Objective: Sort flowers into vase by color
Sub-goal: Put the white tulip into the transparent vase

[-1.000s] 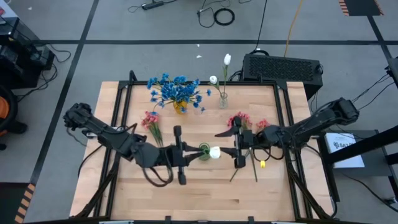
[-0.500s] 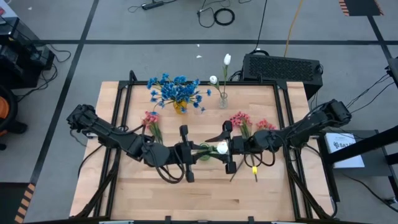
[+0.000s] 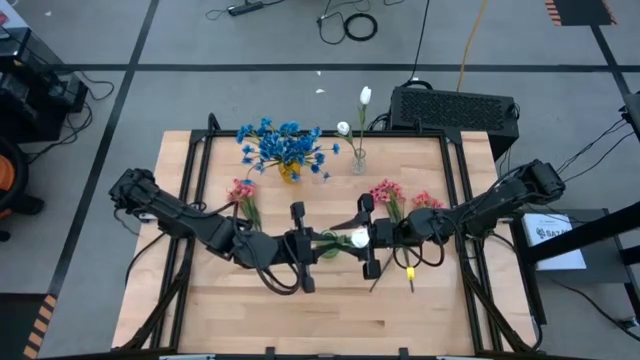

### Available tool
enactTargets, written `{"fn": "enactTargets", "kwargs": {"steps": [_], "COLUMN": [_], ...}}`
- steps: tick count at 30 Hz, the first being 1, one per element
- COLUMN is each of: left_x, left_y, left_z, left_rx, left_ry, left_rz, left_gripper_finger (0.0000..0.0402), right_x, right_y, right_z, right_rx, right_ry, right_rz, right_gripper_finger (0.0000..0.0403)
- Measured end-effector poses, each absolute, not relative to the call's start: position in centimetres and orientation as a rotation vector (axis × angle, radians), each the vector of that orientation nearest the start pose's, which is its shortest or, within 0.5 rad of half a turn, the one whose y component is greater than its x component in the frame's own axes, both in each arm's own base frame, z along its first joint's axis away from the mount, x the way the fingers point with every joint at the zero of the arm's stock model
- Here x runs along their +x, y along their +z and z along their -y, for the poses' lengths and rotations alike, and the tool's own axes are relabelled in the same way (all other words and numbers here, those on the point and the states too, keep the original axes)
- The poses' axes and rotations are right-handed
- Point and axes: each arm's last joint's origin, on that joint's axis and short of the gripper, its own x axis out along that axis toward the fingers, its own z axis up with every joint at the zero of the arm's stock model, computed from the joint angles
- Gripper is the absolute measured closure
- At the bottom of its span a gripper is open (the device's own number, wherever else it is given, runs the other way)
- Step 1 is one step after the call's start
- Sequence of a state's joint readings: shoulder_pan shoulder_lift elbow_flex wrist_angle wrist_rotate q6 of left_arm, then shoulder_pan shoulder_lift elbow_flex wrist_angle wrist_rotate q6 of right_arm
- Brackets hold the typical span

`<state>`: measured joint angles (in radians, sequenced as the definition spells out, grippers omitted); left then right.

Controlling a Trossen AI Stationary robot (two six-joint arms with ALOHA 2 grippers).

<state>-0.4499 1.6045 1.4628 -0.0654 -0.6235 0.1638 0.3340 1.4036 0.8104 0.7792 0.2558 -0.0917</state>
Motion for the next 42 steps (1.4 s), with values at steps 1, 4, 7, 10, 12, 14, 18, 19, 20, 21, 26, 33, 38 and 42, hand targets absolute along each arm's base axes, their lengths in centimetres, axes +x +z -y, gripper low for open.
{"fn": "enactTargets", "kwargs": {"steps": [1,4,7,10,12,14,18,19,20,21,26,33,38,42], "left_x": [34.2,34.4,34.5,34.5,34.4,34.5,34.5,34.5,34.5,34.5,34.4,33.7,32.4,30.6], "left_y": [37.2,36.9,37.0,37.0,36.9,37.0,36.9,36.9,36.9,36.9,36.8,36.5,36.7,37.1], "left_z": [14.5,14.3,14.2,14.2,14.2,14.2,14.2,14.2,14.2,14.2,14.3,15.3,15.8,15.6], "left_rx": [0.269,0.275,0.273,0.273,0.275,0.275,0.276,0.276,0.276,0.277,0.288,0.315,0.363,0.381], "left_ry": [0.163,0.174,0.18,0.18,0.179,0.179,0.181,0.182,0.182,0.182,0.178,0.184,0.256,0.305], "left_rz": [-0.193,-0.203,-0.2,-0.199,-0.201,-0.201,-0.201,-0.202,-0.201,-0.202,-0.216,-0.25,-0.286,-0.338], "left_gripper_finger": [0.0377,0.0377,0.0377,0.0377,0.0377,0.0377,0.0377,0.0377,0.0377,0.0377,0.0364,0.0256,0.0181,0.0164], "right_x": [29.2,29.2,29.2,29.3,29.3,29.3,29.3,29.3,29.3,29.3,29.3,29.3,29.2,28.6], "right_y": [29.4,29.4,29.3,29.2,29.2,29.1,29.1,29.1,29.1,29.1,29.1,29.0,29.1,29.9], "right_z": [-9.4,-9.4,-9.4,-9.4,-9.4,-9.4,-9.4,-9.4,-9.4,-9.4,-9.4,-9.4,-9.3,-9.0], "right_rx": [-0.04,-0.043,-0.045,-0.054,-0.064,-0.073,-0.077,-0.077,-0.077,-0.077,-0.078,-0.064,-0.049,-0.04], "right_ry": [0.07,0.07,0.07,0.07,0.07,0.069,0.07,0.07,0.07,0.07,0.07,0.071,0.063,0.032], "right_rz": [0.181,0.175,0.168,0.162,0.156,0.151,0.149,0.149,0.149,0.148,0.144,0.141,0.138,0.157], "right_gripper_finger": [0.0233,0.0256,0.0284,0.0316,0.0338,0.036,0.0395,0.0398,0.0397,0.0396,0.04,0.0401,0.0402,0.0402]}}
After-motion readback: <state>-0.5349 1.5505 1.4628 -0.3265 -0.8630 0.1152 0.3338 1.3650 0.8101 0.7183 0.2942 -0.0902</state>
